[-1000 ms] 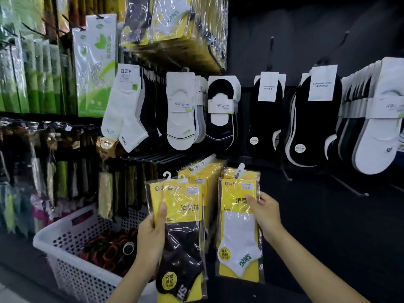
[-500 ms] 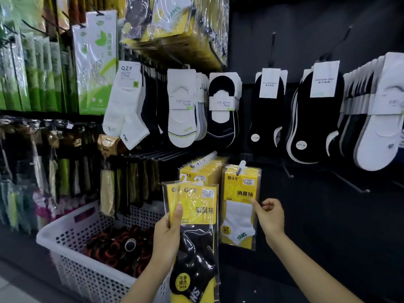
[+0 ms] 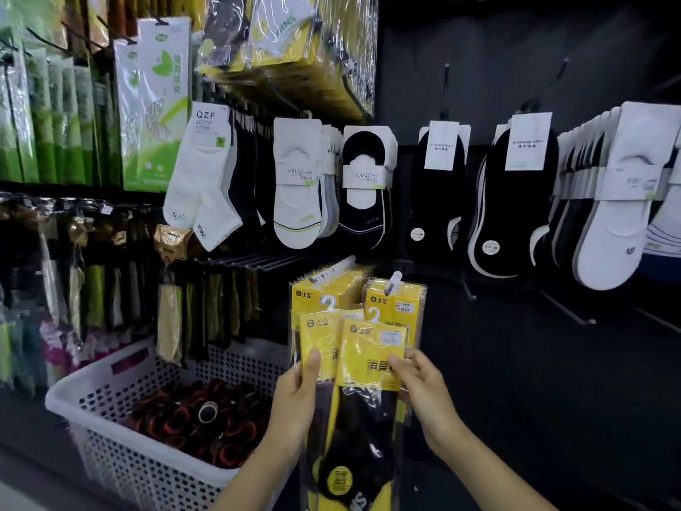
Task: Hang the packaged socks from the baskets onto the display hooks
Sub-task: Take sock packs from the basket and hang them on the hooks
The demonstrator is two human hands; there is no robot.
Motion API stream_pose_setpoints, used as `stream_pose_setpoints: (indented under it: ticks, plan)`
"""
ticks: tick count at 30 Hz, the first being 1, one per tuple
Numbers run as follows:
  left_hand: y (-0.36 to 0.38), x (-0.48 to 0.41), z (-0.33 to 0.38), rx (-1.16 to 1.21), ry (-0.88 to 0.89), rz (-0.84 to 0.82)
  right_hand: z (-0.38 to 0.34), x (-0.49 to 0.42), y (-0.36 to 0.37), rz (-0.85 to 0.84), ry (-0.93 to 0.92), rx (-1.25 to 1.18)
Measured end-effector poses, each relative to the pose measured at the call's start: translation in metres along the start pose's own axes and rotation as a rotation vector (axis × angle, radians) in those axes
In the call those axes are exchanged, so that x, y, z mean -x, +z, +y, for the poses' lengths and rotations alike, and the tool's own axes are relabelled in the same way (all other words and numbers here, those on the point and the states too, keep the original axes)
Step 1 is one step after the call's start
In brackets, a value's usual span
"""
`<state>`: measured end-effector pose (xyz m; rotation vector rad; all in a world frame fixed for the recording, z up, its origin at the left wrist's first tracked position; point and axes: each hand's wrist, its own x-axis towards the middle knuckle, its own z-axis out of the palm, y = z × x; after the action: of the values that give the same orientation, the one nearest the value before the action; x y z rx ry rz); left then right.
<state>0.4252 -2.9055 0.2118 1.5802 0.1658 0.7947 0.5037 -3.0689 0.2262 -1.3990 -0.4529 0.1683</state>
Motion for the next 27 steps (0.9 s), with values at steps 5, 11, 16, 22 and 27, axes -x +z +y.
stream_pose_setpoints:
  ticks: [5,11,16,22,27]
  plan:
    - [-0.018,-0.004,0.0,-0.064,-0.015,0.074,-0.005,-0.006,-0.022,0.163,-0.093,-0.075]
    - [-0.033,-0.017,-0.001,-0.071,-0.046,0.181,-0.016,-0.03,-0.029,0.225,-0.182,0.033]
    - [-0.039,-0.023,-0.002,-0.082,-0.028,0.209,-0.01,-0.046,-0.019,0.22,-0.177,0.106]
    - [-0.042,-0.022,-0.005,-0.095,-0.014,0.21,0.004,-0.065,-0.012,0.299,-0.127,0.062]
    - [-0.043,-0.022,-0.007,-0.081,-0.017,0.181,0.015,-0.079,-0.012,0.401,-0.075,0.096]
